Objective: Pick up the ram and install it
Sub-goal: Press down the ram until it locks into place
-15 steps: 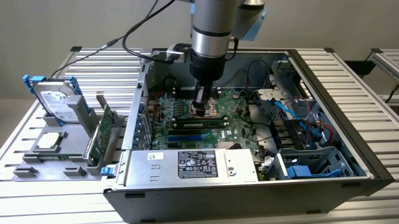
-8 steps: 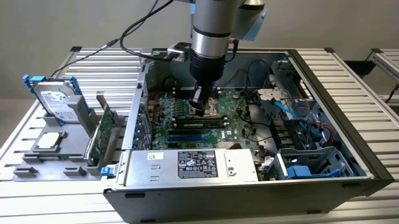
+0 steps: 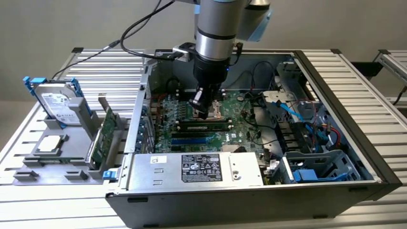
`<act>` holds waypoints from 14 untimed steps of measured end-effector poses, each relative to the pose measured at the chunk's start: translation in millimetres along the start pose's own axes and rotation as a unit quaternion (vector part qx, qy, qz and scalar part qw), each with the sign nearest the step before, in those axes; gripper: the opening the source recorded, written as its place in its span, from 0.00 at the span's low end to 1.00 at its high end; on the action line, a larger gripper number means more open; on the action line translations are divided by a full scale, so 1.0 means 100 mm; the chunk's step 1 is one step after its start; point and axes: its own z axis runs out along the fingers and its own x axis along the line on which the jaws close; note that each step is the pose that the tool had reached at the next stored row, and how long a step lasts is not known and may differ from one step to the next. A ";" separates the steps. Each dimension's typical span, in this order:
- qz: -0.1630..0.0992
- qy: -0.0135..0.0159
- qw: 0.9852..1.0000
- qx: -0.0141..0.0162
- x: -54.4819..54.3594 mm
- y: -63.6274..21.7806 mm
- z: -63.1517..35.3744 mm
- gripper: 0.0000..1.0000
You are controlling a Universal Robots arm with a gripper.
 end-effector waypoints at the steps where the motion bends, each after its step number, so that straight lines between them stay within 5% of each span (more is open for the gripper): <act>1: 0.009 0.000 1.000 -0.001 0.00 0.000 0.003 0.11; 7: 0.063 -0.002 0.998 -0.007 0.00 -0.001 0.023 0.11; 14: 0.123 -0.004 0.992 -0.013 0.00 -0.001 0.042 0.11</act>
